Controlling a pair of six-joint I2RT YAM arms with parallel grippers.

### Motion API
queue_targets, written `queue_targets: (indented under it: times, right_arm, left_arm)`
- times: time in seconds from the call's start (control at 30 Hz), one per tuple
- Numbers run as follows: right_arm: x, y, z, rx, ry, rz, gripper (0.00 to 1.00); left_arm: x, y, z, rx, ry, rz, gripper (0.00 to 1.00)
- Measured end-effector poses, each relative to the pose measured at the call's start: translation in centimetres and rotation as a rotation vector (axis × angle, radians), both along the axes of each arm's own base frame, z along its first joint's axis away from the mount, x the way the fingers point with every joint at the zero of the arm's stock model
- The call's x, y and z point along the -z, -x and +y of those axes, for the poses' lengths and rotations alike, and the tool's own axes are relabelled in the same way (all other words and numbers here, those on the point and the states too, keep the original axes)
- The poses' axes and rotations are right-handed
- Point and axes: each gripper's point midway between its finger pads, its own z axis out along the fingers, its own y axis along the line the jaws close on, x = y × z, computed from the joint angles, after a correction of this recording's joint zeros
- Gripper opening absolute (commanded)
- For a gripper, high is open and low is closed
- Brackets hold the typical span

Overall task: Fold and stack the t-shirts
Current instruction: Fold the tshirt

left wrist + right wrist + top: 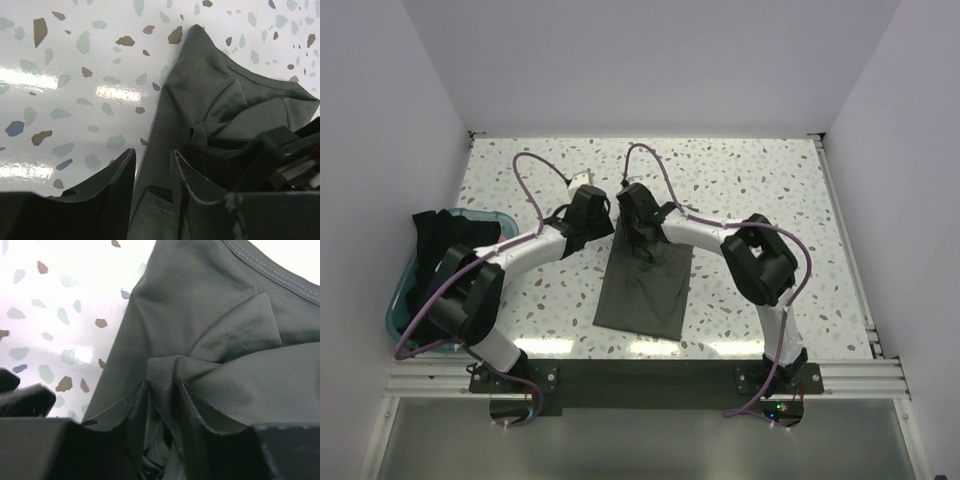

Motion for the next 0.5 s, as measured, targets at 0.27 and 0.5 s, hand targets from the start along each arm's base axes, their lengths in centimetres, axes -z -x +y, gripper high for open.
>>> queue_targets:
  times: [0.27,0.5]
  right_arm:
    - [-1.0,-1.1,-1.0,-0.001,-0.018,0.011,0.70]
    - [-7.8,-3.8,-5.4,0.100,-0.174,-0.039,0.72]
  left_arm:
    - [-0.6,0.3,-2.7,0.139,0.059,-0.027,0.42]
    - [-2.4,1.8,-8.2,0.334,0.056,-0.083,0.34]
